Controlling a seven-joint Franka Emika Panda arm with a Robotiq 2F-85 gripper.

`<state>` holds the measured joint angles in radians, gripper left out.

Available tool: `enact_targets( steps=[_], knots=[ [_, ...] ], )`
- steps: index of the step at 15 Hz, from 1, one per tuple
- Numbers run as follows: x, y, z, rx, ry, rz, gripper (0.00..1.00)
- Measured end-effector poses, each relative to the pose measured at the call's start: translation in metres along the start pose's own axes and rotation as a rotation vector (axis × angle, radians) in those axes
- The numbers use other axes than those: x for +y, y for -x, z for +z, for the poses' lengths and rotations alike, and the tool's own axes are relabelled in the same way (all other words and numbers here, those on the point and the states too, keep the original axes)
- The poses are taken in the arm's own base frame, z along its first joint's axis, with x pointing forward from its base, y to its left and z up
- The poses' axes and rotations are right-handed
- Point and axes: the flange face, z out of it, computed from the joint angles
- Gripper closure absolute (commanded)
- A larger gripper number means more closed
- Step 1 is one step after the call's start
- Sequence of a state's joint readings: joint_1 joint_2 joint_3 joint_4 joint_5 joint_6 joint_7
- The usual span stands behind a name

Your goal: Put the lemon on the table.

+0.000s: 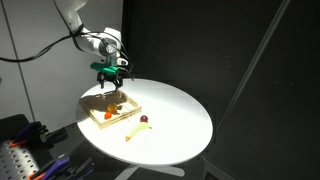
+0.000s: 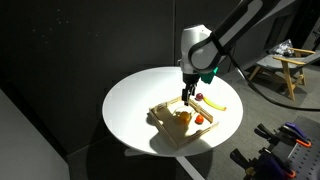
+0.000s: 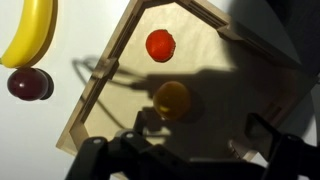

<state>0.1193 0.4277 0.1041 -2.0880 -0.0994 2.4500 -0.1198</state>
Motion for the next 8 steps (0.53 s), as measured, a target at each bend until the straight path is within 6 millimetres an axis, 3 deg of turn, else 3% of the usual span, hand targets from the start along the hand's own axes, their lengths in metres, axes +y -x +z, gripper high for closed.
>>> enact_targets(
  steps=[8],
  knots=[
    [0.001,-0.013,0.04,-0.013,0.008,-0.026,0.0]
  ],
)
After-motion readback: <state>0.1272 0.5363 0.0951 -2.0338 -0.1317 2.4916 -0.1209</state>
